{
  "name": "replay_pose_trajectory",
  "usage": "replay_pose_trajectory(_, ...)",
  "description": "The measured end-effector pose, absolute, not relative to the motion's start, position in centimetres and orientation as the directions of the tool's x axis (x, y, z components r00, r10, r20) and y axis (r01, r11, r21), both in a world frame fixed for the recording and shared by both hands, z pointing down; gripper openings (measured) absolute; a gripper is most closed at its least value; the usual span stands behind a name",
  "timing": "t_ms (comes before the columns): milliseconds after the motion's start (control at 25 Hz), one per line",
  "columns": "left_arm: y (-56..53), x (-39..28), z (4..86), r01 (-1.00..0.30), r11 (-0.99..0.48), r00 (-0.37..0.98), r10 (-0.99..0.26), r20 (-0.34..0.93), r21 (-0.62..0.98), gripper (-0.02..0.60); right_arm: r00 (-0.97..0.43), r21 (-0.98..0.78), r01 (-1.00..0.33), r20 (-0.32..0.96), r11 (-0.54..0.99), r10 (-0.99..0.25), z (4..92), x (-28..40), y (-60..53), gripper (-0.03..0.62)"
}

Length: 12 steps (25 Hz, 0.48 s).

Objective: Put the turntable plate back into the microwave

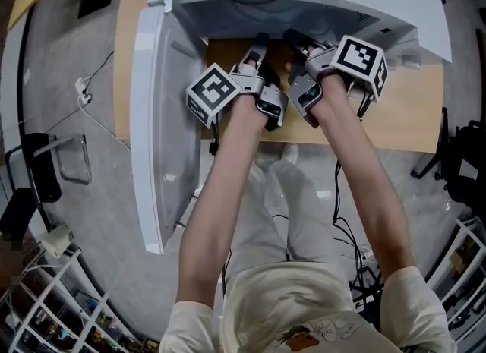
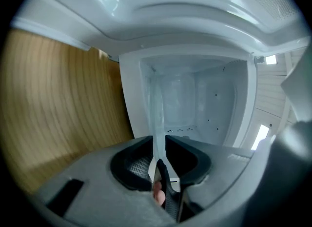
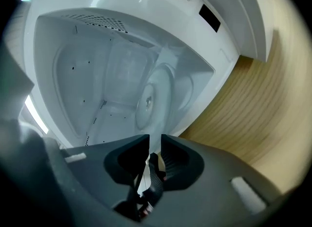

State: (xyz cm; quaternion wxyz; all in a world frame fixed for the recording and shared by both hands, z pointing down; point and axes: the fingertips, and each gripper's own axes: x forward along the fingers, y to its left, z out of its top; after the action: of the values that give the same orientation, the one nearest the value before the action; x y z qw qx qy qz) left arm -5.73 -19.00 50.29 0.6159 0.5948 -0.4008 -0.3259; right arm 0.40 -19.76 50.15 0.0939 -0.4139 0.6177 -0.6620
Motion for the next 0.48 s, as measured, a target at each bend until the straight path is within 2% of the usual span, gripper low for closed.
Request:
replay_pose_trajectory(240, -18.7, -5.9, 50.3, -0.107, 0.079, 0.467, -0.876, 0.120, 0.991, 0.061, -0.661, -0.888, -0.358, 0.459, -0.289, -0.594, 51.4, -0.8, -19.3, 0.143)
replay_pose_trajectory(280, -18.5, -5.9, 50.2, -0.111, 0.076, 0.470, -0.874, 0.120, 0.991, 0.061, -0.663, -0.892, -0.338, 0.453, -0.302, -0.596, 51.6, -0.9, -19.5, 0.133)
replay_pose_trajectory(320, -18.5, -5.8, 50.2, -0.116, 0.073, 0.475, -0.872, 0.120, 0.991, 0.061, -0.661, -0.895, -0.319, 0.447, -0.313, -0.603, 51.7, -0.9, -19.6, 0.079)
replay_pose_trajectory(400, -18.3, -5.7, 50.0, -0.129, 0.065, 0.483, -0.867, 0.121, 0.989, 0.062, -0.649, -0.898, -0.306, 0.440, -0.317, -0.620, 51.5, -0.6, -19.7, 0.049)
replay_pose_trajectory(480, -18.2, -5.8, 49.8, -0.137, 0.058, 0.487, -0.865, 0.118, 0.989, 0.063, -0.632, -0.896, -0.321, 0.444, -0.308, -0.635, 51.0, -0.1, -19.8, 0.049)
